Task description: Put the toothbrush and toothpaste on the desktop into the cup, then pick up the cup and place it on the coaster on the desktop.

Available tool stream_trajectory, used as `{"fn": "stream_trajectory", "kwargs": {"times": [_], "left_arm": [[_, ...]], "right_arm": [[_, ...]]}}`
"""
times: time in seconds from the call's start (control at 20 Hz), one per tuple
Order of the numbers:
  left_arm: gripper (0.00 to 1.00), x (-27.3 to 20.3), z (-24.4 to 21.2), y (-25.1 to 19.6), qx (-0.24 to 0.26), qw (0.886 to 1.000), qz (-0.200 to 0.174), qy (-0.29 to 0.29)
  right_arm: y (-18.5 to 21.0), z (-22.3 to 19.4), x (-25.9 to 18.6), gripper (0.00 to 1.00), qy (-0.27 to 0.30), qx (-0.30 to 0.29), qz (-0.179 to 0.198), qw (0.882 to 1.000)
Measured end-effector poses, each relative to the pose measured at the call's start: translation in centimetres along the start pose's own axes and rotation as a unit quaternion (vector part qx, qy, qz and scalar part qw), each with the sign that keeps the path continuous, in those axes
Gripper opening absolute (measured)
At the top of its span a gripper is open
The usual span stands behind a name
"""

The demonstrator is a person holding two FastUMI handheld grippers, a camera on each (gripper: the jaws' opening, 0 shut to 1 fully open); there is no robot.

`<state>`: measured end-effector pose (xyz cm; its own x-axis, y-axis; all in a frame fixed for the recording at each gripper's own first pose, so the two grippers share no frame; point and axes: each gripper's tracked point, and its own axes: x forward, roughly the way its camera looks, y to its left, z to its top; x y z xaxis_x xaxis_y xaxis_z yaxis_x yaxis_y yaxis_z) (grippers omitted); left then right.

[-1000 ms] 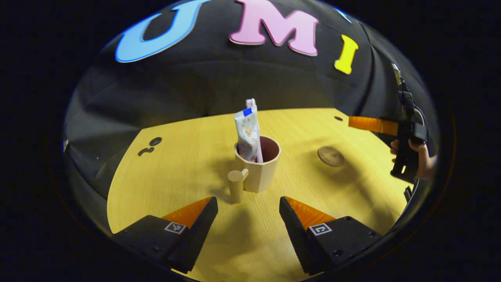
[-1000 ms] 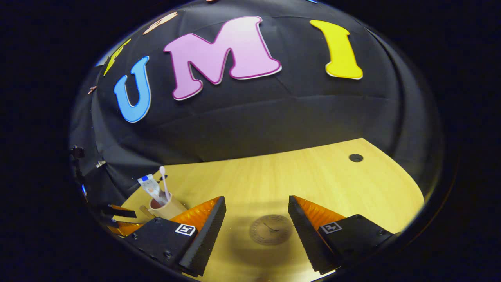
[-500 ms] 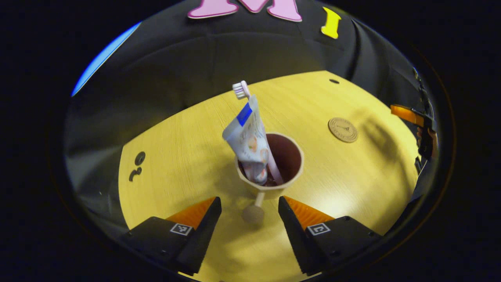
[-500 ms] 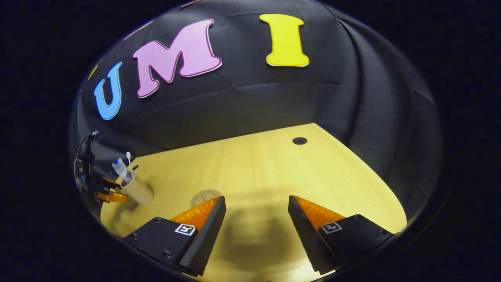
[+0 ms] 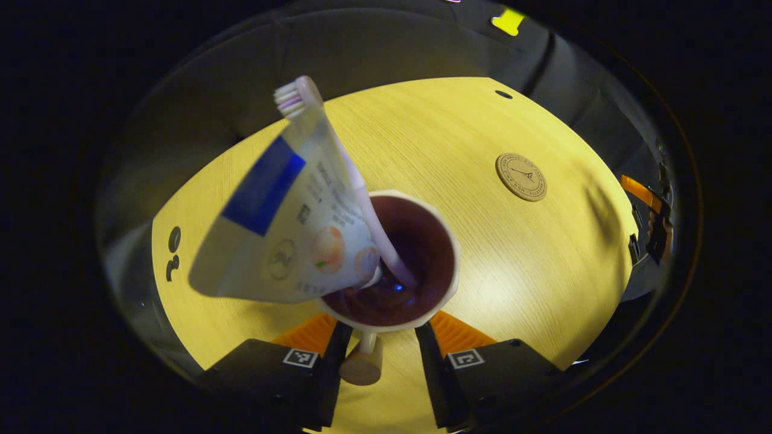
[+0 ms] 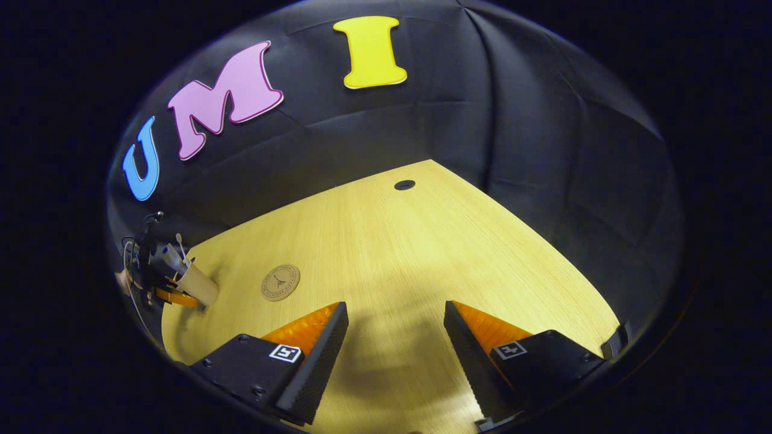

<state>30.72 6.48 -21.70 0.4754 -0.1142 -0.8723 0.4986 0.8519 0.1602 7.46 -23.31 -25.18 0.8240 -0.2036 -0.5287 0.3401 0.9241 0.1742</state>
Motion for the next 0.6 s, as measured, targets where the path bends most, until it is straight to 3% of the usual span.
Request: {"fn": "stream_trajectory", "kwargs": {"times": [0.05,0.1,0.2,0.3,0.35,0.45,0.5,0.6], "left_arm": [[0.6,0.0,-0.1,-0.3,-0.005,1.0,0.001,0.004],[0.45,0.2,-0.2,-0.2,-0.009,1.0,0.008,0.007],[0.31,0.1,-0.1,-0.7,-0.023,1.0,0.018,0.002],[0.35,0.1,0.0,-1.1,-0.046,0.999,0.029,-0.004],[0.31,0.1,0.0,-1.3,-0.062,0.997,0.037,-0.004],[0.34,0.1,-0.2,-1.5,-0.098,0.994,0.053,-0.01],[0.29,0.0,-0.2,-1.5,-0.113,0.992,0.059,-0.014],[0.28,0.1,-0.3,-1.8,-0.14,0.987,0.07,-0.025]], "right_arm": [[-0.2,0.0,-0.4,0.98,0.001,0.006,0.001,1.0],[-0.3,0.1,-0.8,0.98,0.002,0.009,0.002,1.0],[-0.2,0.2,-0.9,0.98,0.004,0.005,0.005,1.0],[0.1,0.4,-1.3,0.98,0.008,-0.005,0.014,1.0],[0.5,0.5,-1.4,0.98,0.009,-0.007,0.02,1.0],[1.1,0.7,-1.5,0.98,0.01,-0.01,0.031,0.999],[1.5,0.8,-1.7,0.98,0.011,-0.009,0.038,0.999],[2.0,0.8,-1.8,0.98,0.011,-0.013,0.044,0.999]]}}
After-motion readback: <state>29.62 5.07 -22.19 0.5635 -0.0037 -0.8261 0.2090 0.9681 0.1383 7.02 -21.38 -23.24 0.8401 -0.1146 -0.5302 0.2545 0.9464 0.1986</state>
